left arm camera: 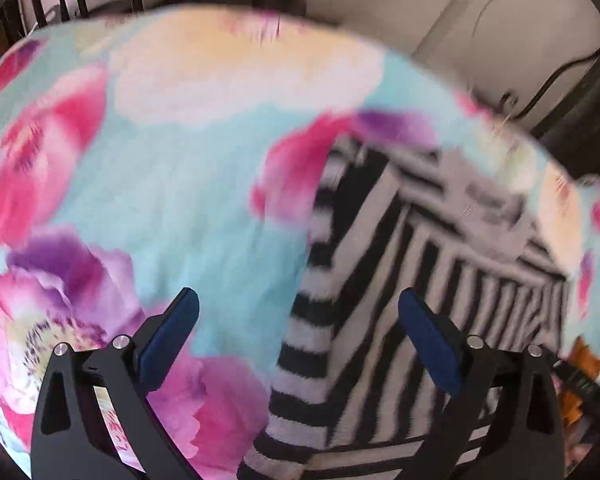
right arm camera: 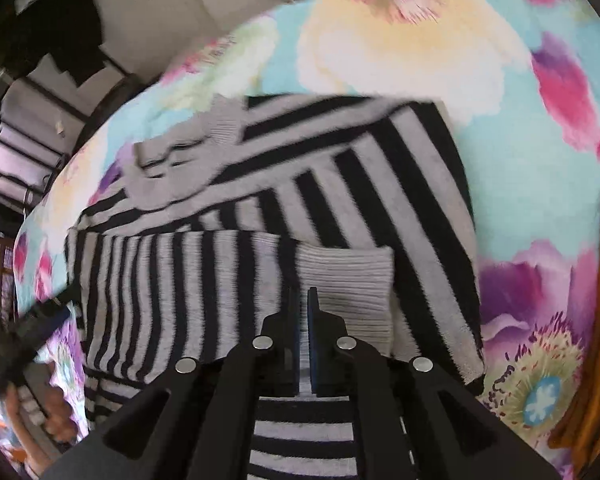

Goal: Fold small clothes

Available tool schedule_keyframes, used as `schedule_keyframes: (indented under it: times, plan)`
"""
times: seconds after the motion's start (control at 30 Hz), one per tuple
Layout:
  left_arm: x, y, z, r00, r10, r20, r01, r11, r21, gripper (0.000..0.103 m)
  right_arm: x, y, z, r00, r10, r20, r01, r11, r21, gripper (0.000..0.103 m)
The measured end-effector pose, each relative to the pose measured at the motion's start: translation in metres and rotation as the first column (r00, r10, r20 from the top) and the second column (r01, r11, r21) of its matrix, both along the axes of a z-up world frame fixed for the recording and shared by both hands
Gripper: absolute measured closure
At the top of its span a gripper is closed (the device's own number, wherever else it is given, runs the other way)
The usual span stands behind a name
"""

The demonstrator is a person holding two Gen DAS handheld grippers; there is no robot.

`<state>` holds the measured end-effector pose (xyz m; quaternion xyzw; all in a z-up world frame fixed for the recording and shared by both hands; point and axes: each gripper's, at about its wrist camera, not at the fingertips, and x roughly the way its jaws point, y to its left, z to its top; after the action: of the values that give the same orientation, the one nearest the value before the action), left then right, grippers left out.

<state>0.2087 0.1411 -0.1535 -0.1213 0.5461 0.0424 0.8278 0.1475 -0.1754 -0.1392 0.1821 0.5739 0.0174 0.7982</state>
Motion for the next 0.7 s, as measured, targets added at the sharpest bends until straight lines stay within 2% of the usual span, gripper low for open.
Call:
schedule_keyframes:
  times: [0.03, 0.1, 0.13, 0.17, 0.2, 0.23, 0.27, 0.33, 0.4, 0.47, 0.6, 0.7]
  plan:
    - [0.003, 0.000, -0.002, 1.000, 0.005, -0.022, -0.004, 0.999, 0.043, 0.006, -0.001, 0.003, -0.001, 1.000, 0.014, -0.008, -0.014, 1.000, 0.004, 0.097]
    - [0.005, 0.004, -0.023, 0.990, 0.030, -0.136, -0.011, 0.990, 0.142, 0.004, -0.002, 0.005, -0.014, 0.998, 0.035, -0.061, -0.036, 0.999, -0.013, 0.092]
    - [0.004, 0.011, -0.037, 0.982, 0.041, -0.185, -0.025, 0.996, 0.089, 0.004, -0.002, 0.005, -0.018, 0.997, 0.041, -0.066, -0.041, 0.999, -0.009, 0.093]
    - [-0.001, 0.021, -0.040, 0.980, 0.079, -0.184, -0.078, 0.997, 0.016, 0.004, -0.003, 0.002, -0.018, 0.998, 0.031, -0.060, -0.032, 0.999, -0.006, 0.095]
    - [-0.003, 0.026, -0.033, 0.979, 0.105, -0.173, -0.108, 0.994, -0.007, 0.004, -0.004, 0.000, -0.014, 0.998, 0.013, -0.057, -0.013, 1.000, -0.002, 0.094]
    - [-0.004, 0.027, -0.026, 0.979, 0.104, -0.173, -0.106, 0.994, -0.002, 0.004, -0.006, -0.003, -0.007, 0.999, -0.012, -0.050, 0.012, 1.000, 0.003, 0.087]
    - [-0.004, 0.026, -0.016, 0.983, 0.096, -0.159, -0.097, 0.995, 0.007, 0.006, -0.009, -0.006, 0.001, 0.999, -0.026, -0.036, 0.026, 1.000, 0.009, 0.085]
    - [-0.013, 0.023, 0.008, 0.994, 0.066, -0.090, -0.066, 0.998, 0.003, 0.006, -0.018, -0.007, 0.019, 1.000, -0.015, -0.003, 0.015, 0.999, 0.033, 0.073]
    - [-0.021, 0.018, 0.019, 0.996, 0.025, -0.084, -0.026, 1.000, -0.018, 0.006, -0.030, -0.005, 0.031, 1.000, -0.003, 0.016, 0.003, 0.999, 0.044, 0.069]
    - [-0.034, 0.008, 0.022, 0.993, -0.035, -0.113, 0.033, 0.999, -0.020, 0.006, -0.042, -0.004, 0.035, 1.000, 0.017, 0.020, -0.018, 0.998, 0.052, 0.069]
    - [-0.070, -0.015, 0.017, 0.980, -0.115, -0.165, 0.128, 0.989, 0.073, 0.006, -0.074, -0.012, 0.037, 1.000, 0.022, -0.005, -0.022, 0.999, 0.041, 0.069]
    - [-0.098, -0.032, 0.014, 0.971, -0.163, -0.177, 0.196, 0.962, 0.190, 0.006, -0.098, -0.023, 0.038, 1.000, -0.008, -0.025, 0.010, 0.997, 0.073, 0.069]
